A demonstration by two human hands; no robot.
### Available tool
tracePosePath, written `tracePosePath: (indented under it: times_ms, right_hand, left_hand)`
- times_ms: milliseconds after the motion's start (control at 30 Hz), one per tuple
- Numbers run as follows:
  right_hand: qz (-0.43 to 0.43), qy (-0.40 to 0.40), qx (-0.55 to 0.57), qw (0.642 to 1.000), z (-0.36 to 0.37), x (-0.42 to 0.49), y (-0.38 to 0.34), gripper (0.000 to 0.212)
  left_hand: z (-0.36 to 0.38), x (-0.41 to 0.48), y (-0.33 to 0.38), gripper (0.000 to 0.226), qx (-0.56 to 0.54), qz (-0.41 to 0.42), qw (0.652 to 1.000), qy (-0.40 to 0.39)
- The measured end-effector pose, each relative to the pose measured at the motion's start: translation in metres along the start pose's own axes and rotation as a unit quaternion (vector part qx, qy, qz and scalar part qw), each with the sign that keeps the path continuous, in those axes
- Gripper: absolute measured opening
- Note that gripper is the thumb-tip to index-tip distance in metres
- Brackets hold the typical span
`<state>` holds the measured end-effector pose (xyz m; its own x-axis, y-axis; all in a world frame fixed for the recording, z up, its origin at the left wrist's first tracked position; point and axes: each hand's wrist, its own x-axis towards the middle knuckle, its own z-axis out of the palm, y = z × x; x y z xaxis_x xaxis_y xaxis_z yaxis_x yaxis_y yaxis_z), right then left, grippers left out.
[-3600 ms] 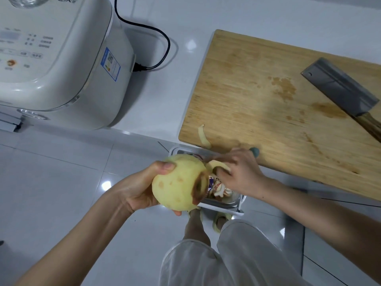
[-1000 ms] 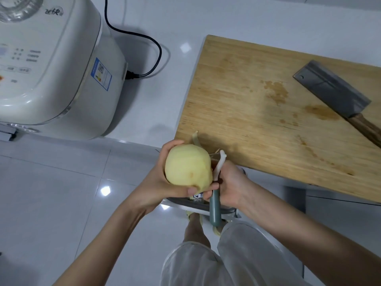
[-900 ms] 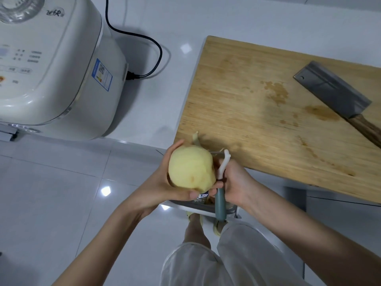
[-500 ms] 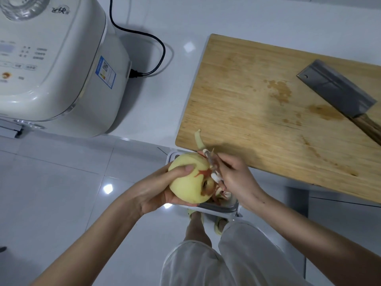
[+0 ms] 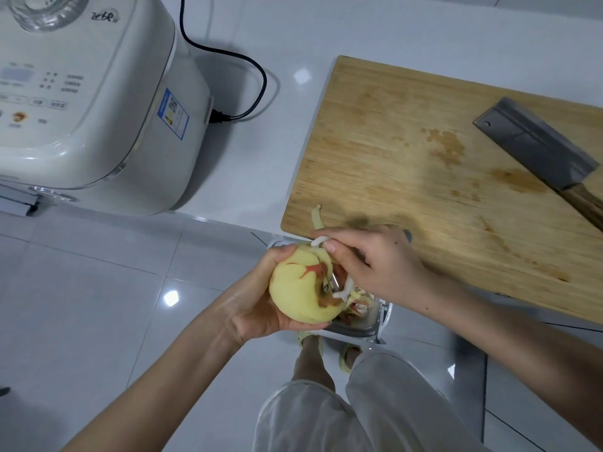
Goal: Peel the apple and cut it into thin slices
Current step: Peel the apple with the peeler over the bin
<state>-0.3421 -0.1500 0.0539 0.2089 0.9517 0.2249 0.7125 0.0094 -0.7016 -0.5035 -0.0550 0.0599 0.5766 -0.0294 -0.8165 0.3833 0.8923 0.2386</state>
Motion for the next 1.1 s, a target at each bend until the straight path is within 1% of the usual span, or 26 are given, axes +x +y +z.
tracePosePath:
  times_ms: [67,167,233,333,400,500,600,700,733,800,833,900,967,1000,1067,1100]
  right_hand:
    - [-0.046,0.019,-0.064,0.997,-0.003,0.003,-0.005,0.028]
    - [-0.094,0.024,-0.119,0.988,-0.004,0.009,-0.011,0.026]
    - [-0.116,0.013,-0.144,0.983,-0.006,0.013,-0.013,0.026]
    - [-0.142,-0.036,-0.187,0.971,-0.009,0.02,-0.012,0.026]
    - [-0.151,-0.057,-0.191,0.968,-0.01,0.023,-0.012,0.026]
    - [-0.162,-0.07,-0.177,0.968,-0.009,0.027,-0.013,0.026]
    - [-0.139,-0.065,-0.149,0.977,-0.008,0.025,-0.013,0.028]
    - [-0.102,-0.066,-0.139,0.983,-0.011,0.018,-0.004,0.03]
    - [-0.084,-0.069,-0.142,0.984,-0.012,0.015,0.001,0.027]
    - [-0.043,-0.085,-0.147,0.985,-0.011,0.002,0.013,0.013]
    - [-0.016,-0.096,-0.142,0.985,-0.007,-0.005,0.018,0.012]
    - [0.06,-0.11,-0.126,0.984,0.003,-0.017,0.021,0.022]
    - [0.147,-0.113,-0.108,0.977,0.008,-0.019,0.016,0.027]
    - [0.183,-0.108,-0.085,0.973,0.009,-0.02,0.014,0.026]
    - [0.263,-0.089,0.016,0.961,0.009,-0.018,0.008,0.022]
    - [0.326,-0.08,0.091,0.938,0.008,-0.016,0.008,0.021]
  left_hand:
    - [0.001,0.0,0.002,0.049,0.012,0.013,1.0,0.014]
    - [0.006,0.001,0.002,0.042,0.021,0.022,0.999,0.016]
    - [0.008,0.002,0.002,0.042,0.029,0.023,0.999,0.026]
    - [0.007,0.005,0.001,0.043,0.054,0.023,0.997,0.043]
    - [0.006,0.007,0.0,0.043,0.074,0.025,0.996,0.052]
    - [0.004,0.006,-0.002,0.047,0.104,0.03,0.993,0.054]
    - [0.003,0.004,-0.004,0.054,0.081,0.027,0.996,0.04]
    - [-0.002,0.003,-0.004,0.057,0.047,0.034,0.998,0.037]
    - [-0.005,0.002,-0.004,0.057,0.033,0.039,0.998,0.035]
    - [-0.01,-0.002,-0.002,0.055,0.001,0.053,0.998,0.027]
    - [-0.011,-0.004,0.001,0.053,-0.011,0.064,0.998,0.022]
    - [-0.01,-0.007,0.007,0.053,-0.016,0.084,0.996,0.006]
    - [-0.01,-0.005,0.01,0.056,-0.018,0.089,0.996,0.005]
    - [-0.011,-0.002,0.009,0.06,-0.023,0.089,0.996,0.007]
    - [-0.014,0.002,0.005,0.068,-0.05,0.088,0.995,0.005]
    - [-0.015,0.004,0.003,0.071,-0.067,0.089,0.994,0.003]
